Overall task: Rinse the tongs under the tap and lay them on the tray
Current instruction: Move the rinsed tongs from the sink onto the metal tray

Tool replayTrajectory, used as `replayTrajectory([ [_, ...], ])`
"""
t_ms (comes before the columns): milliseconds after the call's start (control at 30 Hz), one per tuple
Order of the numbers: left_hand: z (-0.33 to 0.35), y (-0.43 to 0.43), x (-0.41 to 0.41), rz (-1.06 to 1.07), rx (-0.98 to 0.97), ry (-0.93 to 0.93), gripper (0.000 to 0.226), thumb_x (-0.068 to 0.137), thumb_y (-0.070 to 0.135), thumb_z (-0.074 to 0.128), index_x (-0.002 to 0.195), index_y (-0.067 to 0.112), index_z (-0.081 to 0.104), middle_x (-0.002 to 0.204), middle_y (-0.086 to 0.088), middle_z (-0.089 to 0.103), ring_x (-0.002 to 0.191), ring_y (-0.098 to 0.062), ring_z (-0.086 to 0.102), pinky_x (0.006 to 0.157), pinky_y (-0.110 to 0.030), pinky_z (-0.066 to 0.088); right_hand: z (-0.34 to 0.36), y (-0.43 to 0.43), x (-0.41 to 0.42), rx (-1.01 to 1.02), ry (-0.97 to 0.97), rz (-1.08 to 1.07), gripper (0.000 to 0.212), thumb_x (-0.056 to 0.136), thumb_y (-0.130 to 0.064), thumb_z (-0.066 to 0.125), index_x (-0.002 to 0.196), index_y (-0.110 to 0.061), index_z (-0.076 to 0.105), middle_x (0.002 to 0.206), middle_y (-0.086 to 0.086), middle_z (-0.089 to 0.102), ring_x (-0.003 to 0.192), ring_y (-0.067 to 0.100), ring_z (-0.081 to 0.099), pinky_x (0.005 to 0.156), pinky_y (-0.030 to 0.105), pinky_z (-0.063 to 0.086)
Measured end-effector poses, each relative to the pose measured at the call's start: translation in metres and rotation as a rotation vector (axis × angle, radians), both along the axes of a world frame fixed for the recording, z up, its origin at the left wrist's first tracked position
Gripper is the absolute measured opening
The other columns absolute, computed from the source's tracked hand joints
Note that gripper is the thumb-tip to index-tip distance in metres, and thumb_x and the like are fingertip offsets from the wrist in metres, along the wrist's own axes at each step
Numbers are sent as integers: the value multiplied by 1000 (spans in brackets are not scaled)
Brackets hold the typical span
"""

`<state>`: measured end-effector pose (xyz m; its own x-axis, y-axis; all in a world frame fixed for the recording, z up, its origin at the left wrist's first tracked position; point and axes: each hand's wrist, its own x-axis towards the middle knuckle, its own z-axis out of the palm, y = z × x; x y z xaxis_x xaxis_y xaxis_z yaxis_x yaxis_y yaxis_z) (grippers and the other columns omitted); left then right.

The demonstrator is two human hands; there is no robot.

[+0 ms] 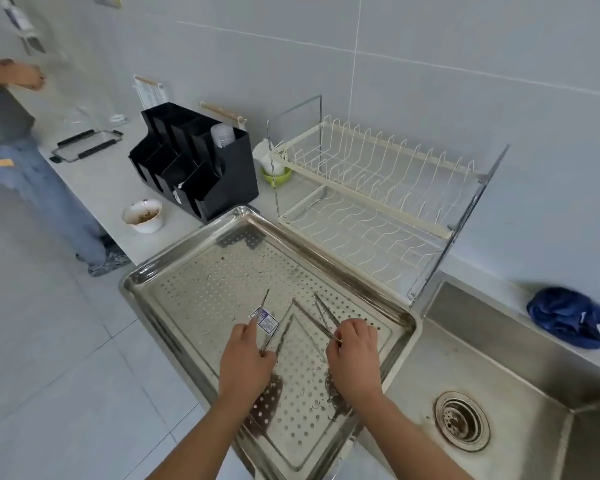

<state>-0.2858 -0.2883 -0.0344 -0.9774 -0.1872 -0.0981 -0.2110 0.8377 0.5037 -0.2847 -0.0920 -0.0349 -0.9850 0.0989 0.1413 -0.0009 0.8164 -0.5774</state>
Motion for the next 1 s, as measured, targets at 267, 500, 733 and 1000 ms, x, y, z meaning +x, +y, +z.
replayTrajectory([
  [267, -19, -32, -46, -308, -261, -63, 75, 94, 32, 58, 158, 16, 22, 131, -2, 50, 103, -13, 55, 84, -25, 51, -20, -44, -12, 35, -169, -106, 7, 95, -14, 58, 100, -14, 63, 120, 1, 50, 109, 20, 43, 94, 28, 43],
  [500, -31, -49, -63, -462, -439, -80, 68, 95, 38, 53, 155, 14, 30, 131, -3, 55, 108, -17, 55, 87, -29, 50, -30, -64, -13, 34, -246, -187, 16, 92, -15, 62, 108, -13, 66, 119, 2, 52, 108, 22, 51, 93, 31, 49],
  [733, -30, -55, -72, -506, -431, -85, 70, 94, 40, 53, 155, 13, 29, 130, -3, 54, 108, -15, 53, 86, -27, 51, -33, -76, -14, 68, -291, -224, 26, 94, -20, 60, 119, -17, 63, 125, 2, 51, 114, 21, 49, 95, 30, 49],
  [1000, -24, -55, -70, -540, -466, -79, 75, 91, 43, 48, 155, 11, 25, 135, -7, 50, 114, -20, 52, 90, -32, 50, -31, -77, -11, 48, -329, -255, 36, 92, -23, 58, 127, -18, 57, 128, 2, 49, 116, 20, 48, 97, 30, 50],
])
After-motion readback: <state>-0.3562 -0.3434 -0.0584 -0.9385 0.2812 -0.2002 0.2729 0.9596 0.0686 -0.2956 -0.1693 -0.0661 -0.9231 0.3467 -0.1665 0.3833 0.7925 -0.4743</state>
